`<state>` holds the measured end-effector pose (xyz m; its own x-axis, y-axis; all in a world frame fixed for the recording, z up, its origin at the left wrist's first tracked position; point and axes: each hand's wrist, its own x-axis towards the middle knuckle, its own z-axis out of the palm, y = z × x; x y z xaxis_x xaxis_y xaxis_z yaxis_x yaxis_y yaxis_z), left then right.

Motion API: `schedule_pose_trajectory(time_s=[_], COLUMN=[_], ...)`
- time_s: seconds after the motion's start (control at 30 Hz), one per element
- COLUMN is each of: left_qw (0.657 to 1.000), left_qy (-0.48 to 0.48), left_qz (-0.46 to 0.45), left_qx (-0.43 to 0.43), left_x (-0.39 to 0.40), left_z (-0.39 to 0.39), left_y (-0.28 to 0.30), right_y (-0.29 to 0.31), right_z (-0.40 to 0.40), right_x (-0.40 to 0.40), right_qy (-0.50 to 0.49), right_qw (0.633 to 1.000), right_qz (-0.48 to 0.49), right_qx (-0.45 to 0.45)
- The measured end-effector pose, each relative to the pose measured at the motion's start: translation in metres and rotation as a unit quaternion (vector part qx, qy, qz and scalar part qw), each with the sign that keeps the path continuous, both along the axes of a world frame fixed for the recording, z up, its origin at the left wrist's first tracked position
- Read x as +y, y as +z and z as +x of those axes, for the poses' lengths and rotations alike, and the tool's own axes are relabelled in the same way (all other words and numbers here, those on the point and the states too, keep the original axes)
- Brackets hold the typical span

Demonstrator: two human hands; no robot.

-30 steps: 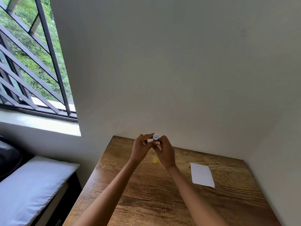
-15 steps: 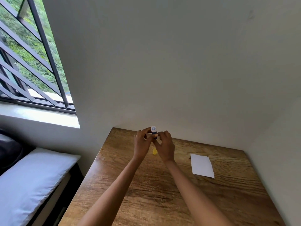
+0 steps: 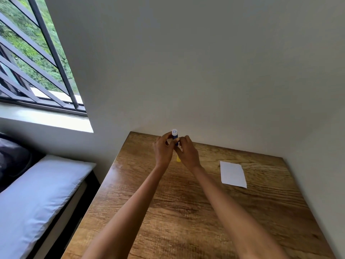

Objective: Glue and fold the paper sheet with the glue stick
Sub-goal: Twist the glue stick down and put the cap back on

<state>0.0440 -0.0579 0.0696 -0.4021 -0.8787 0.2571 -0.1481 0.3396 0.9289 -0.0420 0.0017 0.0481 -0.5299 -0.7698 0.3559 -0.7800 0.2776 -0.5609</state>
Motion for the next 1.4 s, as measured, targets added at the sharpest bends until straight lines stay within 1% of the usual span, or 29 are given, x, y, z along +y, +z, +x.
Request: schedule_pose_trajectory(time_s=[0.1, 0.17, 0.23, 0.3, 0.37, 0.47, 0.6, 0.7, 0.73, 0.77, 0.8, 0.83, 0.87, 0.93, 0.97, 1.0, 1.03, 1.1, 1.13, 1.27, 1.33, 1.4], left_qw=[0.999, 0.998, 0.998, 0.999, 0.999, 0.999, 0.998, 0.997, 0.997, 0.996, 0.996, 0.996, 0.995, 0.994, 0.993, 0.992, 0.991, 0.991, 0.990, 0.988, 0.987, 0.986], left_qy=[0.004, -0.010, -0.015, -0.012, -0.011, -0.011, -0.016, -0.025, -0.027, -0.029, -0.031, -0.032, -0.033, -0.036, -0.042, -0.051, -0.059, -0.057, -0.049, -0.023, -0.027, -0.030], left_qz=[-0.006, -0.018, -0.002, 0.022, 0.030, 0.039, 0.051, 0.056, 0.055, 0.054, 0.054, 0.055, 0.058, 0.072, 0.078, 0.081, 0.083, 0.093, 0.103, 0.140, 0.147, 0.151], left_qx=[-0.043, -0.066, -0.055, -0.033, -0.023, -0.016, -0.035, -0.047, -0.053, -0.060, -0.066, -0.069, -0.071, -0.069, -0.071, -0.077, -0.083, -0.083, -0.077, -0.061, -0.062, -0.059], left_x=[0.005, 0.010, 0.014, 0.017, 0.018, 0.017, 0.016, 0.016, 0.016, 0.015, 0.015, 0.014, 0.015, 0.016, 0.017, 0.018, 0.019, 0.021, 0.022, 0.022, 0.022, 0.022], left_z=[0.004, 0.006, 0.009, 0.013, 0.018, 0.025, 0.035, 0.039, 0.040, 0.041, 0.042, 0.042, 0.041, 0.037, 0.034, 0.030, 0.026, 0.021, 0.020, 0.025, 0.030, 0.036], left_y=[-0.007, -0.014, -0.022, -0.030, -0.038, -0.048, -0.055, -0.058, -0.059, -0.060, -0.061, -0.061, -0.061, -0.059, -0.058, -0.056, -0.054, -0.051, -0.050, -0.051, -0.052, -0.054], right_y=[-0.004, -0.009, -0.014, -0.023, -0.033, -0.040, -0.042, -0.042, -0.043, -0.043, -0.043, -0.041, -0.039, -0.030, -0.026, -0.021, -0.017, -0.015, -0.015, -0.024, -0.029, -0.030], right_z=[0.000, -0.001, -0.002, -0.005, -0.008, -0.009, -0.007, -0.005, -0.004, -0.002, -0.001, 0.000, 0.000, -0.001, -0.003, -0.005, -0.009, -0.017, -0.018, -0.006, 0.002, 0.008], right_x=[0.004, 0.007, 0.010, 0.013, 0.015, 0.012, 0.003, -0.003, -0.004, -0.004, -0.002, -0.001, 0.001, 0.004, 0.007, 0.010, 0.013, 0.020, 0.022, 0.036, 0.044, 0.052], right_qy=[-0.005, -0.017, -0.019, -0.018, -0.040, -0.072, -0.030, -0.028, -0.037, -0.047, -0.060, -0.074, -0.084, -0.096, -0.101, -0.105, -0.109, -0.104, -0.090, -0.006, 0.044, 0.069], right_qw=[0.999, 0.999, 0.998, 0.991, 0.979, 0.966, 0.966, 0.967, 0.970, 0.976, 0.982, 0.984, 0.979, 0.948, 0.931, 0.926, 0.934, 0.957, 0.961, 0.959, 0.950, 0.941], right_qz=[0.023, 0.029, 0.056, 0.125, 0.187, 0.231, 0.246, 0.253, 0.238, 0.211, 0.171, 0.118, 0.061, -0.044, -0.076, -0.086, -0.069, 0.018, 0.061, 0.157, 0.199, 0.219], right_qx=[0.025, 0.018, -0.017, -0.046, -0.067, -0.090, -0.071, -0.018, -0.011, -0.022, -0.055, -0.109, -0.176, -0.301, -0.341, -0.353, -0.334, -0.270, -0.254, -0.235, -0.236, -0.249])
